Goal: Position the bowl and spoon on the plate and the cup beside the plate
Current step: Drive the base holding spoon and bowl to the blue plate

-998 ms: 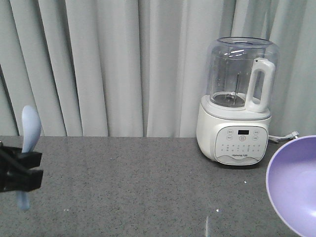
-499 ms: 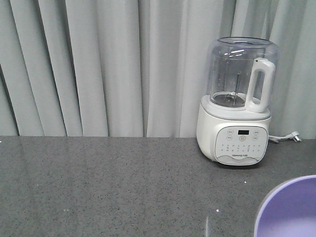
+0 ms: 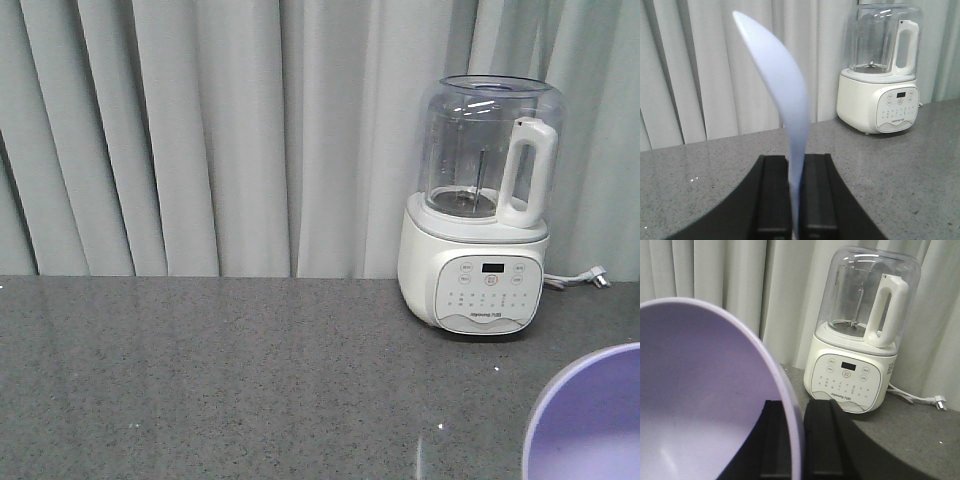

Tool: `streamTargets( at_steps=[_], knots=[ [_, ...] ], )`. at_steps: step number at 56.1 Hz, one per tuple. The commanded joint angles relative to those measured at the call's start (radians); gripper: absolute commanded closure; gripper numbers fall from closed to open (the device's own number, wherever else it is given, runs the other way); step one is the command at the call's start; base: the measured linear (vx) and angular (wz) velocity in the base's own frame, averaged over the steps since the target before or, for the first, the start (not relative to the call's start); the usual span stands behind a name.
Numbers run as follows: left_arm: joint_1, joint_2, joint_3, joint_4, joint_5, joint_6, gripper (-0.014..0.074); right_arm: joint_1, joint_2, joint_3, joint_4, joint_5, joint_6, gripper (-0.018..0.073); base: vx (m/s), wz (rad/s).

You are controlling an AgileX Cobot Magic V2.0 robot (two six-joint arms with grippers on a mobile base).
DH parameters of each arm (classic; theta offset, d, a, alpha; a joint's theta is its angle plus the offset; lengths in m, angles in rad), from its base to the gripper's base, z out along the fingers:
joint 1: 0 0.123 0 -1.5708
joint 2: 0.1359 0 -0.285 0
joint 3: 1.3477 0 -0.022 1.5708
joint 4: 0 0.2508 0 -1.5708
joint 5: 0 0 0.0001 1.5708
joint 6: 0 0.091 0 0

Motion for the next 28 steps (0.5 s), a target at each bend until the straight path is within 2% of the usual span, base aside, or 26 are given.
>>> streamTargets(
  at_steps=[1,19,28],
  knots=[
    [-0.006,0.008,-0.026,0.003,-0.087,-0.008,0.0594,0.002,0.008,-0.029,0.029,-0.070,-0.006,0.0568,0.00,0.00],
    [-0.006,0.008,-0.026,0.003,-0.087,-0.008,0.0594,0.002,0.008,-0.029,0.029,-0.070,-0.006,0.0568,0.00,-0.01],
    [-0.006,0.008,-0.026,0.003,-0.087,-0.008,0.0594,0.002,0.008,-0.029,0.029,-0.070,-0.006,0.0568,-0.04,-0.17]
  ],
)
